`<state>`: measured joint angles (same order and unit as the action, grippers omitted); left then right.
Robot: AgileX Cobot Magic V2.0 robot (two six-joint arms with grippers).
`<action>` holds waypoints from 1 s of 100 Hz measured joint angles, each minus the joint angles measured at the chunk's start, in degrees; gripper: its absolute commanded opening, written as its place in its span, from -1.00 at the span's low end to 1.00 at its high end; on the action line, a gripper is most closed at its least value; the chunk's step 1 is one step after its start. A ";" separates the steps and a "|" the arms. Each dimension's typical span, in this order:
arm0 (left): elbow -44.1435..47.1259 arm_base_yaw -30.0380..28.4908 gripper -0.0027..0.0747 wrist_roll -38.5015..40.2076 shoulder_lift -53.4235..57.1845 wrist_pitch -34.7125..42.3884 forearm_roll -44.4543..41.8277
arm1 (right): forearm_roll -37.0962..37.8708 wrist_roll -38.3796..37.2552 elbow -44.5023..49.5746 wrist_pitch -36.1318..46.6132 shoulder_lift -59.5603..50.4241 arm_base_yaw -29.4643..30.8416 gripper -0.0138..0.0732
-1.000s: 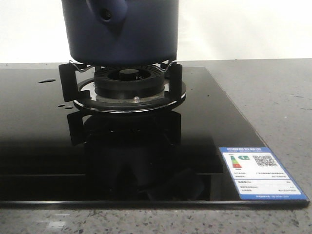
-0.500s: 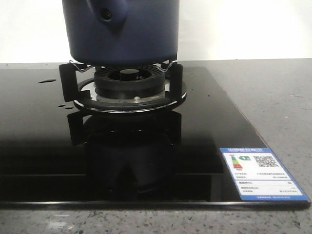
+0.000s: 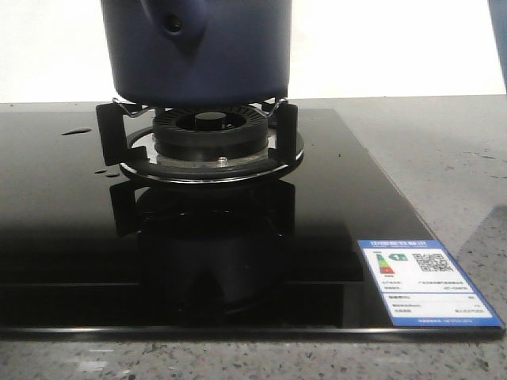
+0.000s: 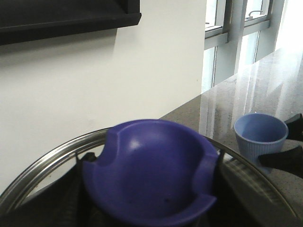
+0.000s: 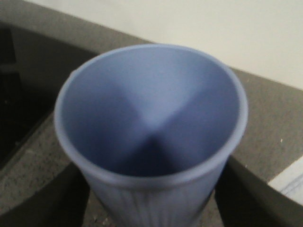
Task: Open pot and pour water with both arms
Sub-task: 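Lower the cup back onto the counter and open the right gripper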
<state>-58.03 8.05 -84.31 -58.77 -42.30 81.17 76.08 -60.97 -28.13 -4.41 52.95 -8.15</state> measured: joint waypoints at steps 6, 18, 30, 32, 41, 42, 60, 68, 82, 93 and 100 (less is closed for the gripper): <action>0.00 0.00 -0.22 0.00 0.00 0.00 0.00 | 0.04 0.00 0.88 0.38 0.78 0.22 -0.31; 0.00 0.00 -0.22 0.00 0.00 -0.34 0.00 | 0.13 0.00 1.40 0.74 2.83 0.25 -0.30; 0.00 0.00 -0.22 0.00 0.00 -0.60 0.00 | 0.48 -0.13 1.29 1.15 3.95 0.35 -0.30; 0.00 0.00 -0.22 0.00 0.00 -0.73 0.00 | 0.48 -0.13 1.29 1.25 4.01 0.35 -0.29; 0.00 0.00 -0.22 0.00 0.00 -0.93 0.00 | 0.48 -0.22 1.29 1.27 4.10 0.35 -0.16; 0.00 0.00 -0.22 0.00 0.00 -0.93 0.00 | 0.48 -0.22 1.29 1.27 4.10 0.35 -0.15; 0.00 0.00 -0.22 0.00 0.00 -1.07 0.00 | -0.95 -0.46 1.29 1.36 4.10 0.35 0.33; 0.00 0.00 -0.22 0.00 0.00 -1.07 0.00 | -1.47 -0.40 1.29 1.36 3.73 0.35 0.43; 0.00 0.00 -0.22 0.00 0.00 -1.07 0.00 | -2.00 -0.49 1.41 1.13 1.48 0.35 0.47; 0.00 0.00 -0.22 0.00 0.00 -1.07 0.00 | -2.09 -0.53 1.41 0.77 -1.84 0.35 0.47; 0.00 0.00 -0.22 0.00 0.00 -1.07 0.00 | -2.09 -0.53 1.41 0.67 -4.05 0.35 0.47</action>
<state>-58.03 8.05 -84.31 -58.77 -43.37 81.17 74.00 -61.50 -26.72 -3.74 48.90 -7.80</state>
